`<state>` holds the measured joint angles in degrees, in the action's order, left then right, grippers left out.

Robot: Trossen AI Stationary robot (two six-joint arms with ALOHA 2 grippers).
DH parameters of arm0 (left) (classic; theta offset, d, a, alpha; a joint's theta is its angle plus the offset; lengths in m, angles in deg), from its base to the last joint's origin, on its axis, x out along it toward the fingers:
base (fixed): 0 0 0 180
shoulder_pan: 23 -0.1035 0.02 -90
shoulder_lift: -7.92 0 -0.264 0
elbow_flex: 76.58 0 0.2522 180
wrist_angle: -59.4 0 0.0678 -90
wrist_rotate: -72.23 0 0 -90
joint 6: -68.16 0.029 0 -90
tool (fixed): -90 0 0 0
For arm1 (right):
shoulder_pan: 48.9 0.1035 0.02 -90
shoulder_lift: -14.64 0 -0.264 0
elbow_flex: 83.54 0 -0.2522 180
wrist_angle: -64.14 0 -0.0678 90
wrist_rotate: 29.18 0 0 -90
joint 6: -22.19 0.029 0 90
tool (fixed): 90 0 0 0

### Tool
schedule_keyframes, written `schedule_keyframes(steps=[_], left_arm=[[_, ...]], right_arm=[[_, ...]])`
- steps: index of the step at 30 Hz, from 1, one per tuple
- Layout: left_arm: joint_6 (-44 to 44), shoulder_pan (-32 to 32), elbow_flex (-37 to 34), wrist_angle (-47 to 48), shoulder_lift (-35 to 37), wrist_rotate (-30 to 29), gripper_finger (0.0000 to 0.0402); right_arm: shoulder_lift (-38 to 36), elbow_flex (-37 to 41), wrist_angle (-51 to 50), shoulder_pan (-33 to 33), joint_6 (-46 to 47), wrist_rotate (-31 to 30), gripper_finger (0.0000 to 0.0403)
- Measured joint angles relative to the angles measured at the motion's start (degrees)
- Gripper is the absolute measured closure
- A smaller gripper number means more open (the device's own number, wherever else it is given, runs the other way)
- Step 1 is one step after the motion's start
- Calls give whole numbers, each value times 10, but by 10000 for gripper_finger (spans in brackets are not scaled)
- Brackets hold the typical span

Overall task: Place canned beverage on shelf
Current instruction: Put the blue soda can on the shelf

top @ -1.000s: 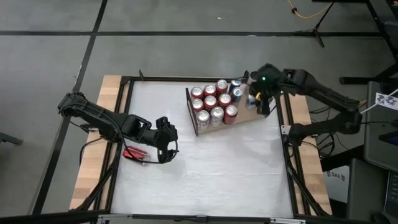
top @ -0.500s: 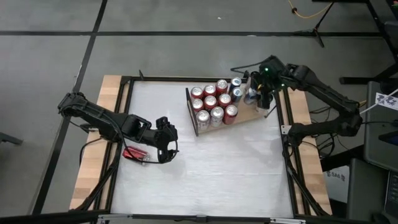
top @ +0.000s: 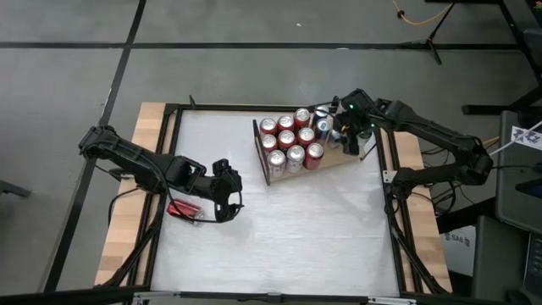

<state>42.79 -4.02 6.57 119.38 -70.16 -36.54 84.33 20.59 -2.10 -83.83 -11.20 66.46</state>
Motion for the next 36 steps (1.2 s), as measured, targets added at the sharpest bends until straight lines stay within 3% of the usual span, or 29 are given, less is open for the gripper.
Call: schedule_keyframes(steps=[36], left_arm=[[0,1,0,0,0,0,37]], right_arm=[[7,0,12,0,-19,-5,178]])
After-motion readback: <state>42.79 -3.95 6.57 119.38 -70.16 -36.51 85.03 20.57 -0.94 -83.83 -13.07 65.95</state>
